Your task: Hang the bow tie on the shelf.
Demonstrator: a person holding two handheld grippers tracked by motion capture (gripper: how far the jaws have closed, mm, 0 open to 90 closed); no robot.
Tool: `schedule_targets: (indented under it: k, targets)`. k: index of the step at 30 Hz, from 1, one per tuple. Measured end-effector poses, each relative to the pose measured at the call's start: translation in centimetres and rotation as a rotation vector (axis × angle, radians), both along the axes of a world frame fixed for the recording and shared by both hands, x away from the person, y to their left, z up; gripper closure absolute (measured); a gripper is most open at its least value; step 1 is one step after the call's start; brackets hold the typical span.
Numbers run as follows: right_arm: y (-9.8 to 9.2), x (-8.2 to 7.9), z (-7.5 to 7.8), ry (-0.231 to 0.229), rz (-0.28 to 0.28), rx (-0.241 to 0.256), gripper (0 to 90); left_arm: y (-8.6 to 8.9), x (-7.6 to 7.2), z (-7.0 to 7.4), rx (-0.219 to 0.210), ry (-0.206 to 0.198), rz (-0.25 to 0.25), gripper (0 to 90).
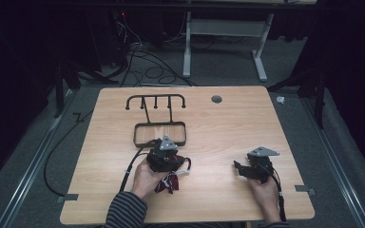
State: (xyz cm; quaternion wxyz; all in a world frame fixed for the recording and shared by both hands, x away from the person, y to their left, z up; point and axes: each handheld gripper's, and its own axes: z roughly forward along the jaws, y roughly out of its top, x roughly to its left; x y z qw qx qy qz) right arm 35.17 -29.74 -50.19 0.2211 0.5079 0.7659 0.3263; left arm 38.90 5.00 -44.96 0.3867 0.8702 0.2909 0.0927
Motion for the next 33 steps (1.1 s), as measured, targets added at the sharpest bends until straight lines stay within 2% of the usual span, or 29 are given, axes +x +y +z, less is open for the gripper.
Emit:
schedule_targets:
  k: [11, 13, 19, 24, 33]
  targets:
    - [0.0, 0.0, 0.0, 0.0, 0.001, 0.0, 34.0, -1.5, 1.2, -1.8, 0.002, 0.033, 0.008, 64.3]
    - [0.0, 0.0, 0.0, 0.0, 0.001, 0.0, 34.0, -1.7, 1.5, -2.0, 0.008, 0.042, 0.011, 65.9]
    - [0.0, 0.0, 0.0, 0.0, 0.001, 0.0, 34.0, -2.3, 1.8, -2.6, 0.029, 0.034, 0.012, 69.1]
    - [0.0, 0.0, 0.0, -0.001, 0.002, -0.001, 34.0, -2.5, 2.2, -3.1, 0.044, 0.05, 0.009, 71.9]
    - [0.0, 0.0, 0.0, -0.001, 0.001, 0.0, 34.0, -2.6, 2.5, -3.7, 0.059, 0.069, 0.015, 85.1]
